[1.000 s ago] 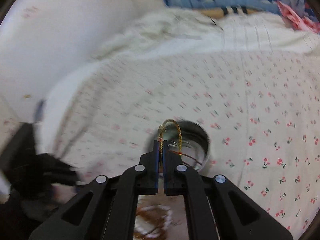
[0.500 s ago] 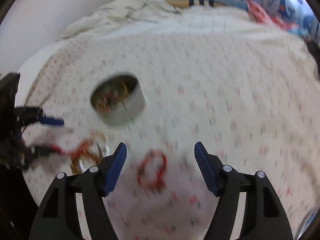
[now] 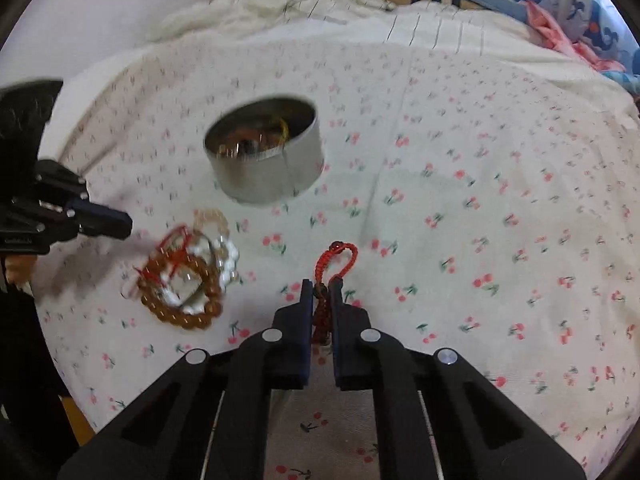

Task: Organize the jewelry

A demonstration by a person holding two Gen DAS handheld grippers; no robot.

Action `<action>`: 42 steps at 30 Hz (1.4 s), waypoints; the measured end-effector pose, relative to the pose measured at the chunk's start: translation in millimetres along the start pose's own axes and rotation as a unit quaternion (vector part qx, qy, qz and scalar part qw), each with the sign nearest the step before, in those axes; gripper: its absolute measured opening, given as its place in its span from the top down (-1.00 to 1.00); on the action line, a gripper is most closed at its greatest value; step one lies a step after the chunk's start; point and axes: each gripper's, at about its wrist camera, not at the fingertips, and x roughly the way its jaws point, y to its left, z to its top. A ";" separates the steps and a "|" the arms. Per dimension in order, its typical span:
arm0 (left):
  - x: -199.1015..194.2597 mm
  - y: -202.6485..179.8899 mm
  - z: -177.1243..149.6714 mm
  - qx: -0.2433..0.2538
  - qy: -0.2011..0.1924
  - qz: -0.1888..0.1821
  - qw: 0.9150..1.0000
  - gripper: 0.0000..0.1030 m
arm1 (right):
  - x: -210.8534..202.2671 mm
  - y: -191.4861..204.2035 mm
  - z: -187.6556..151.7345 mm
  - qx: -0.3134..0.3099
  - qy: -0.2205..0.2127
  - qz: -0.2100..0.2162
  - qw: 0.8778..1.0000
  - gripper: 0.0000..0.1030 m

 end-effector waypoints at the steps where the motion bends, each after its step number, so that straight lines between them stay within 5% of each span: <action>1: -0.3 2.3 0.6 -0.001 -0.003 0.003 1.000 1.00 | -5.4 -2.4 1.3 0.007 -0.010 0.005 1.000 0.83; 4: 5.7 14.2 2.2 -0.026 -0.006 0.004 1.000 0.89 | -18.0 -6.2 6.3 0.022 -0.036 0.027 0.999 0.83; 6: 18.2 16.9 2.4 -0.040 0.005 0.001 0.999 0.03 | -23.0 -5.4 8.9 0.028 -0.049 0.038 0.998 0.83; 8: 25.5 15.6 2.3 -0.037 -0.003 -0.010 0.999 -0.18 | -23.2 -2.4 11.4 0.026 -0.056 0.045 0.997 0.83; 10: 37.4 16.9 2.1 -0.040 0.004 -0.001 0.999 -0.18 | -22.9 -0.6 13.8 0.028 -0.058 0.046 0.997 0.83; 11: 41.5 17.8 1.6 -0.044 0.009 -0.003 0.999 -0.03 | -23.5 -2.3 14.1 0.032 -0.061 0.047 0.997 0.83; 12: 46.8 18.5 0.9 -0.050 0.019 -0.021 0.998 0.56 | -23.1 -2.5 15.4 0.036 -0.062 0.049 0.996 0.83; 14: 50.6 16.7 -0.5 -0.042 0.024 -0.019 0.999 0.77 | -24.2 -4.5 18.2 0.039 -0.065 0.049 0.996 0.83; 24: 0.6 5.1 6.9 -0.031 -0.031 -0.069 0.997 0.78 | -41.1 -1.5 22.8 0.045 -0.104 0.075 0.991 0.83; 28: 15.3 5.4 6.5 -0.013 0.025 0.018 0.999 0.77 | -35.0 -0.7 22.8 0.046 -0.092 0.072 0.992 0.83; 32: 33.7 22.4 -4.6 -0.032 0.069 0.045 0.996 0.76 | -33.3 2.9 22.6 0.041 -0.089 0.072 0.993 0.83; 34: 29.3 24.1 -6.0 -0.039 0.062 0.024 0.997 0.62 | -32.9 3.1 23.2 0.042 -0.090 0.073 0.992 0.83; 36: 24.1 24.3 -6.6 -0.042 0.052 0.017 0.998 0.18 | -31.6 5.3 23.5 0.040 -0.088 0.075 0.993 0.83; 42: 30.7 18.9 -13.2 -0.040 0.068 0.011 0.997 -0.05 | -29.4 10.0 23.1 0.033 -0.083 0.075 0.993 0.83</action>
